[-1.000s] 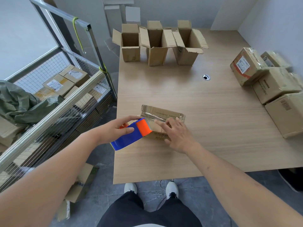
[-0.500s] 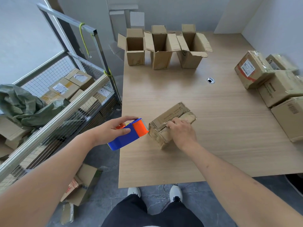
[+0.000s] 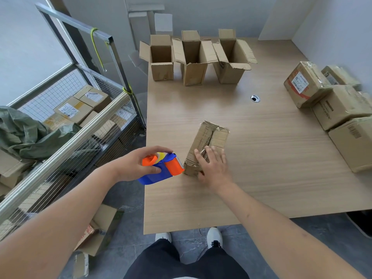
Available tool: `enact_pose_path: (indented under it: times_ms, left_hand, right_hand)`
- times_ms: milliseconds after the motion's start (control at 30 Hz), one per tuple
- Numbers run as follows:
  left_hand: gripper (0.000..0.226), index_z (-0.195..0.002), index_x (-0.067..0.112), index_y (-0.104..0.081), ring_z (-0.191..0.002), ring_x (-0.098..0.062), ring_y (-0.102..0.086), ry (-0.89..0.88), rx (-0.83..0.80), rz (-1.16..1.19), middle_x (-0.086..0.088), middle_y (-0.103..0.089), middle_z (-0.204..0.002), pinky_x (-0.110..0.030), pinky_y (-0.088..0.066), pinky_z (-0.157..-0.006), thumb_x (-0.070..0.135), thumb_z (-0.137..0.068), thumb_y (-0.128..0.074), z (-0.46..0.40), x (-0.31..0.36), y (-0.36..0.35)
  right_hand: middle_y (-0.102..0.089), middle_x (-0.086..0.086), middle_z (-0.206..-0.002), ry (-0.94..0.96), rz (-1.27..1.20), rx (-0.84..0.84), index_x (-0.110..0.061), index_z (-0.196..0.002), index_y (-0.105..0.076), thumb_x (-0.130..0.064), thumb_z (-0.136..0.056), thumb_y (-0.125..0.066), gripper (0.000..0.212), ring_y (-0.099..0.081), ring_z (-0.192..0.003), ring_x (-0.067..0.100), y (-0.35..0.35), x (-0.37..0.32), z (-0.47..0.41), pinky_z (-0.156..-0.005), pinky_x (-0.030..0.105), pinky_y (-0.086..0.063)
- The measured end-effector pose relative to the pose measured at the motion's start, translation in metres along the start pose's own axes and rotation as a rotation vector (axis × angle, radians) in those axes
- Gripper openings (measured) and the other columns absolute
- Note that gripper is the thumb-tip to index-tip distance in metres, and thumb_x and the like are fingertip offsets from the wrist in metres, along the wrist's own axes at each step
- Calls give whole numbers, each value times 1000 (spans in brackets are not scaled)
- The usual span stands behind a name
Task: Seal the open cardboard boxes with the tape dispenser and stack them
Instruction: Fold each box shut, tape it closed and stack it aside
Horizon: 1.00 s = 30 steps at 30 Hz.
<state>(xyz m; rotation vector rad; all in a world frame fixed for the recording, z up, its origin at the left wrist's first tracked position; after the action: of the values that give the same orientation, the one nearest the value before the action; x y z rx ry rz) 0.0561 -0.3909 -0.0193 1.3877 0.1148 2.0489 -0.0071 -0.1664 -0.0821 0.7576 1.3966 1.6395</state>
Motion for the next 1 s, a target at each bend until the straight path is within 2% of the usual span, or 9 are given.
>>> enact_pose_path:
  times_ms: [200, 433, 533, 633, 733, 767, 833, 900, 1000]
  left_hand:
    - [66, -142, 57, -46, -110, 12, -53, 5, -5, -14, 41, -50, -132, -31, -50, -87, 21, -94, -73, 0, 2, -11]
    - [65, -140, 57, -47, -117, -1, -55, 13, 5, -16, 36, -52, -132, -34, -52, -91, 20, -94, -73, 2, 4, -26]
    - [69, -143, 51, -47, -121, 0, -54, -10, 13, -16, 29, -52, -139, -40, -51, -97, 14, -92, -73, 3, 5, -32]
    - [72, -144, 41, -48, -127, -15, -55, -27, 42, 27, 19, -54, -140, -53, -52, -100, 12, -85, -76, 6, 8, -33]
    - [74, -144, 34, -48, -124, -25, -58, -58, 79, 50, 10, -58, -137, -60, -50, -99, 16, -79, -77, 7, 16, -32]
    - [74, -144, 33, -47, -122, -26, -58, -69, 91, 44, 8, -59, -135, -60, -50, -99, 17, -78, -76, 6, 20, -32]
    - [73, -144, 32, -48, -121, -27, -59, -90, 110, 34, 7, -60, -132, -61, -50, -99, 17, -78, -76, 6, 26, -31]
    - [73, -143, 31, -48, -121, -27, -59, -99, 126, 37, 6, -60, -131, -60, -51, -98, 15, -78, -76, 5, 31, -30]
    - [74, -145, 31, -48, -122, -26, -58, -112, 124, 20, 7, -59, -132, -58, -52, -99, 11, -80, -76, 5, 40, -31]
  right_hand:
    - [-27, 14, -163, 47, -25, 32, -27, -154, -38, -52, -85, -75, 82, -14, -155, 34, 6, 5, 1, -125, 57, -7]
    - [-56, 23, -142, 94, -23, 273, -13, -136, -63, -31, -70, -91, 73, -45, -140, 44, 13, 0, 9, -114, 67, -33]
    - [-46, 20, -152, 144, -70, 230, -15, -144, -56, -28, -80, -85, 71, -33, -148, 41, 11, 3, 6, -122, 63, -20]
    - [-17, 6, -169, 197, -44, 71, -28, -156, -35, -20, -93, -71, 73, -5, -158, 28, 7, 14, 0, -127, 46, 5]
    - [-8, -4, -170, 254, -146, 46, -36, -153, -36, -21, -88, -70, 75, 2, -158, 21, 25, 21, 4, -127, 45, 8]
    - [-14, -5, -170, 274, -240, 78, -35, -150, -44, -23, -86, -69, 70, -3, -158, 19, 37, 19, 7, -127, 46, 4]
    - [-43, -5, -157, 267, -587, 144, -29, -135, -64, -21, -88, -70, 48, -33, -149, 14, 62, 17, 11, -125, 43, -17]
    - [-70, -5, -122, 206, -1035, 69, -22, -113, -77, -23, -90, -76, 22, -63, -117, 13, 75, 11, 11, -106, 37, -47]
    - [-74, -7, -92, 197, -1248, -96, -20, -99, -80, -29, -86, -82, 16, -68, -84, 16, 79, -6, 13, -81, 36, -55]
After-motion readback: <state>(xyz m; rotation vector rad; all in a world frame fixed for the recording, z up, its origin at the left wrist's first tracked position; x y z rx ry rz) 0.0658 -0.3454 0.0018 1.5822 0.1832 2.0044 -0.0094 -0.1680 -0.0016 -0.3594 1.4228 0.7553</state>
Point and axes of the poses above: each hand's wrist, its own z-axis away from the middle knuckle, its own y-axis out of the back of the hand, x = y × z, the point moved 9 cm from there along -z, towards the middle knuckle
